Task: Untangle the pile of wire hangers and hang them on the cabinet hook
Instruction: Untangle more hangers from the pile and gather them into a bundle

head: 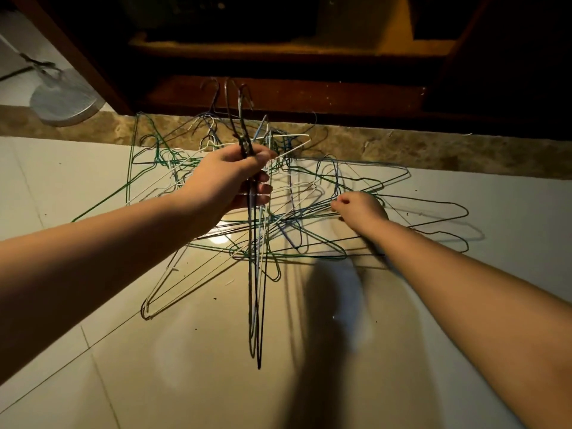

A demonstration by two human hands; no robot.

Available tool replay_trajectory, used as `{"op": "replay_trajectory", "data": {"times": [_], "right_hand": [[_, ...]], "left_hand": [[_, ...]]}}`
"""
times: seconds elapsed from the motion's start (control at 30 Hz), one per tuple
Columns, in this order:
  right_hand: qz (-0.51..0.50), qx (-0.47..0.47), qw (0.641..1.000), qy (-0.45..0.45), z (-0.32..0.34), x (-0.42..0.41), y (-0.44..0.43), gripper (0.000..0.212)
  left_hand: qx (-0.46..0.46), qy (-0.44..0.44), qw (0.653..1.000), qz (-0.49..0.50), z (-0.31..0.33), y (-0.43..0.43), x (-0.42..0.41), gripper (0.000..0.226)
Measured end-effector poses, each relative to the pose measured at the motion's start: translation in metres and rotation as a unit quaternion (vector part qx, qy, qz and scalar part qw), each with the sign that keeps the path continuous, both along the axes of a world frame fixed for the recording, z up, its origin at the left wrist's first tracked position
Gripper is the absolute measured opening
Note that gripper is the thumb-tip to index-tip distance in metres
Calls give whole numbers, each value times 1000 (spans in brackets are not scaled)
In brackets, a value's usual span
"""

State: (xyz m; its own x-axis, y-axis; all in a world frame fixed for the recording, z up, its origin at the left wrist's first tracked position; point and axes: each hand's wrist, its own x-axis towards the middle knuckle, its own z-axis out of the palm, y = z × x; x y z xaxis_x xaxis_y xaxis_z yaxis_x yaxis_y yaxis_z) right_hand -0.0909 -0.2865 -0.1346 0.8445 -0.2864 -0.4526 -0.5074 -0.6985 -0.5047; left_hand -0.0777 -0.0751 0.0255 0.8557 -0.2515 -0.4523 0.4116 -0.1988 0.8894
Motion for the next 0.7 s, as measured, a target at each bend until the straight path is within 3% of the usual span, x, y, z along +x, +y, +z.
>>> {"op": "replay_trajectory", "data": {"times": [0.17, 0.27, 0.33, 0.53, 0.7], "right_hand": [[1, 27, 999, -21, 10, -2, -13, 22], [-65, 81, 995, -11, 26, 0, -21, 26], [-83, 99, 992, 6, 37, 1, -28, 17], [-109, 51, 993, -16, 64, -15, -47, 41], [-146, -11, 989, -28, 90, -31, -64, 35]], "left_hand": [[48, -11, 999, -7, -7, 6, -3, 14], [70, -15, 997, -15, -10, 9, -9, 14], [79, -14, 997, -20, -10, 10, -12, 14], [75, -14, 996, -37, -3, 6, -16, 13], [69, -19, 996, -44, 5, 2, -20, 14]]}}
